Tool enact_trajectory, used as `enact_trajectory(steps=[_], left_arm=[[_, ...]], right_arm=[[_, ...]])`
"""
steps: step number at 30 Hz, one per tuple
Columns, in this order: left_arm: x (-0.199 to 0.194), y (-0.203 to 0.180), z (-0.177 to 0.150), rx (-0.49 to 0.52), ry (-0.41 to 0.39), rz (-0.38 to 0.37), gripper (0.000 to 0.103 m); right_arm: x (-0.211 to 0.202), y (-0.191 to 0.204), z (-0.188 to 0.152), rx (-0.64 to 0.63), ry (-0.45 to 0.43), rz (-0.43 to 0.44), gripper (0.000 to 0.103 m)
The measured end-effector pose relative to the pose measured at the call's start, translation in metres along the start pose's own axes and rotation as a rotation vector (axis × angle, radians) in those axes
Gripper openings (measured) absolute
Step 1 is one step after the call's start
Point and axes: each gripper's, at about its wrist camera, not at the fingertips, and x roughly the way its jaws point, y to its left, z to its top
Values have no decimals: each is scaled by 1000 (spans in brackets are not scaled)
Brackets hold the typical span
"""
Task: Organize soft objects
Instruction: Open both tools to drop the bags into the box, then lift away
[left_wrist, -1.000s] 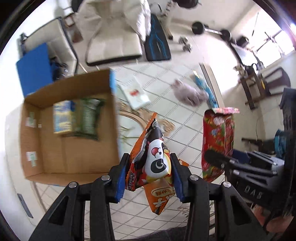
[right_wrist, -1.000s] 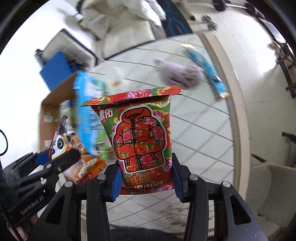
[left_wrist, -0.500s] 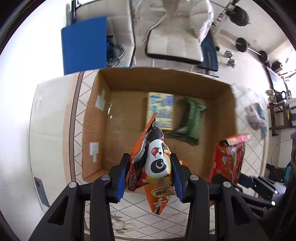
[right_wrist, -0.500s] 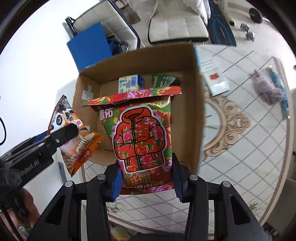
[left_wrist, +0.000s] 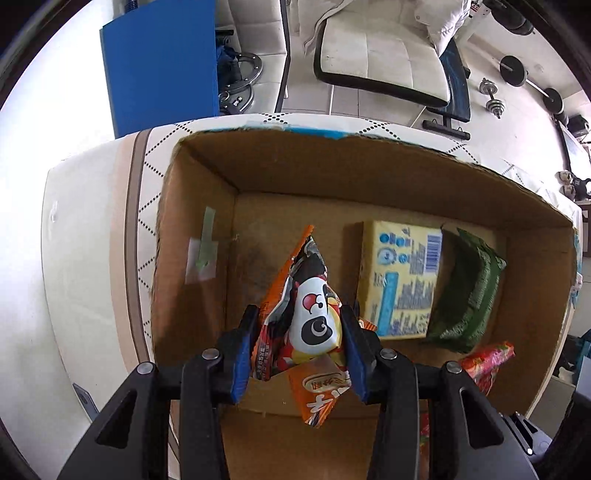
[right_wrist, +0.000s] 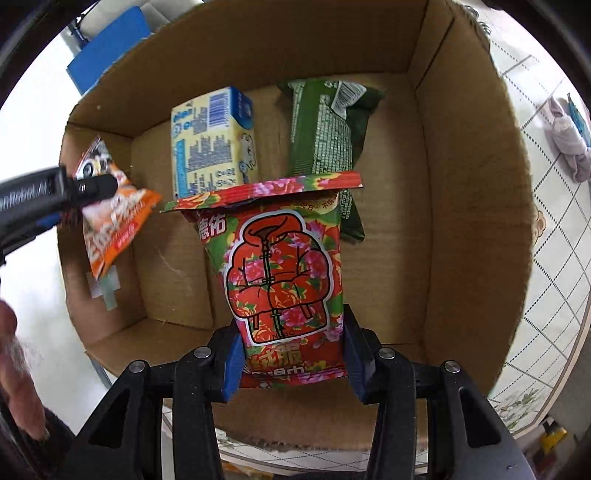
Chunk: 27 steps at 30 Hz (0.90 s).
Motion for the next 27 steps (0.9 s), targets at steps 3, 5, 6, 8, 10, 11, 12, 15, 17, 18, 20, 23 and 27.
enact_trajectory(steps=[3, 5, 6, 8, 10, 11, 12, 15, 17, 18, 20, 23, 27], left_arm=[[2, 2, 3, -12, 21, -10, 43], [1, 4, 2, -23, 30, -24, 44], [0, 5, 0, -27, 32, -33, 45], [-5, 6, -3, -29, 28, -55, 55], [-11, 7, -9, -26, 14, -54, 66], [-15, 8, -13, -25, 0, -54, 72], [-19, 8, -17, -23, -10, -52, 76], [-32, 7, -31, -18, -42, -64, 88], [-39, 6, -43, -16, -65, -66, 88], [-43, 5, -50, -14, -79, -63, 89], [-51, 2, -65, -7, -112, -58, 98], [-63, -4, -84, 0, -154, -50, 98], [-78, -8, -112, -3, -210, -23, 98]], right_arm=[[1, 0, -1, 10, 30, 16, 50], [-3, 0, -2, 4, 24, 13, 52], [-6, 1, -3, 1, 14, 5, 58], [-15, 4, -6, -9, -10, 1, 66], [-23, 5, -8, -6, -29, -7, 69], [-27, 6, -9, -9, -37, -10, 70], [-33, 6, -11, -14, -51, -18, 74], [-45, 7, -16, -27, -83, -48, 83], [-52, 6, -20, -39, -102, -68, 90], [-56, 7, -23, -48, -113, -81, 92], [-62, 8, -29, -63, -133, -102, 92], [-74, 7, -40, -80, -162, -121, 93], [-86, 5, -57, -103, -200, -133, 93]])
